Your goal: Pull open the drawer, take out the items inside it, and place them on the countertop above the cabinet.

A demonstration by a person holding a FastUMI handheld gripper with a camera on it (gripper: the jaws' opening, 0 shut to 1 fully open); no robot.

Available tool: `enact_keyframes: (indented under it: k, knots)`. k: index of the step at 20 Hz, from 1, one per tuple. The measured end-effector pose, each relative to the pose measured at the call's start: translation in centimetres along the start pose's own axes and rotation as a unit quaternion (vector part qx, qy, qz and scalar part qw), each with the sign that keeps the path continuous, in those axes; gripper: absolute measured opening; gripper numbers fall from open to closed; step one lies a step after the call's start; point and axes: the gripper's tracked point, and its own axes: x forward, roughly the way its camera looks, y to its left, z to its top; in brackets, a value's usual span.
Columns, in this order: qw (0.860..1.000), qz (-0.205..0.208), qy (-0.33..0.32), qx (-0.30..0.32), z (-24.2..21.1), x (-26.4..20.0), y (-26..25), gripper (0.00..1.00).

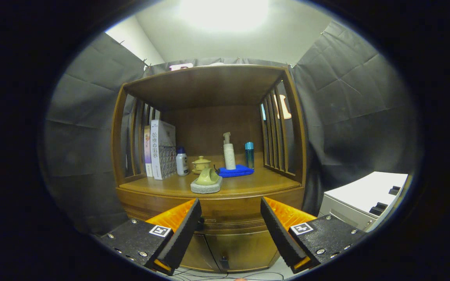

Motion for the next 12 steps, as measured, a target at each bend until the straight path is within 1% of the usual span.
enact_keyframes:
  k: [6, 7, 12]
  knots:
    - [1.000, 0.011, -0.012, -0.002, 1.5, -4.3, -1.0, 0.95]
    - [1.000, 0.014, -0.014, -0.002, 1.5, -5.7, -1.1, 0.95]
    - [1.000, 0.026, -0.011, 0.010, 0.9, -8.2, -0.9, 0.95]
